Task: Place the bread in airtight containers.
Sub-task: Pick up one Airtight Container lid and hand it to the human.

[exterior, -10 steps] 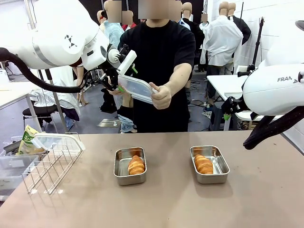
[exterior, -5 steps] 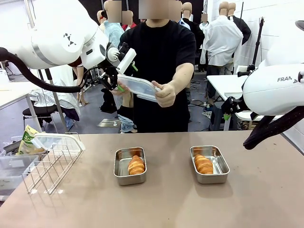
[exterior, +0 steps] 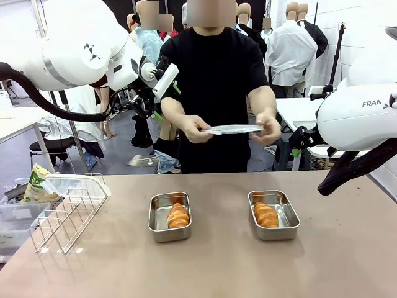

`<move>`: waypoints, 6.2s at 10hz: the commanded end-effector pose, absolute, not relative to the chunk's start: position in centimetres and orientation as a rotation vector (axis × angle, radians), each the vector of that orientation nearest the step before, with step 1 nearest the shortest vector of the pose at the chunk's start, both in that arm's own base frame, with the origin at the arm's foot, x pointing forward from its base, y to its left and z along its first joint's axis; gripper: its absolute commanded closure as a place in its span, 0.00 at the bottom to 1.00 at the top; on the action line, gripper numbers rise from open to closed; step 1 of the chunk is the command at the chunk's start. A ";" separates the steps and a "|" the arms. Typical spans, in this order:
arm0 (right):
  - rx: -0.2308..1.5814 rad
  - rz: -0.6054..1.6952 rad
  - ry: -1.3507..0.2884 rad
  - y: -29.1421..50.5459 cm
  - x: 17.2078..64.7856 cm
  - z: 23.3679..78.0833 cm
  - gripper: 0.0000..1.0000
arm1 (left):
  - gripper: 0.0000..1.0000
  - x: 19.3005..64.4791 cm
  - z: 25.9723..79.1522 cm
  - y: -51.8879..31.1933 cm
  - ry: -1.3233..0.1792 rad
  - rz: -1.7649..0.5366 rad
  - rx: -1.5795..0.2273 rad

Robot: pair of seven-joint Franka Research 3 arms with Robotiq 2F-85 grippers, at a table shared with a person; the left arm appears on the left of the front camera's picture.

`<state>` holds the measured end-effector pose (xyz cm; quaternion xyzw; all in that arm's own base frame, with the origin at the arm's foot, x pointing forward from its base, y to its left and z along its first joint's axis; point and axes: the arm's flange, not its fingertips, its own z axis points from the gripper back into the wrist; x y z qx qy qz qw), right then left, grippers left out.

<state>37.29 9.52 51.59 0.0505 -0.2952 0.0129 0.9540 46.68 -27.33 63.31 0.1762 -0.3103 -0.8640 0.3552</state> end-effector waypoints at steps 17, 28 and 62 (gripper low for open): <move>0.104 0.025 -0.602 9.6 37.3 51.6 0.00 | 0.00 45.1 63.6 -24.7 -0.763 -2.218 0.456; 0.104 0.025 -0.602 9.6 37.3 51.6 0.00 | 0.00 49.1 56.4 -6.4 0.029 -2.134 0.257; 0.104 0.025 -0.602 9.6 37.3 51.6 0.00 | 0.00 54.9 42.7 0.2 -0.042 -1.654 -0.098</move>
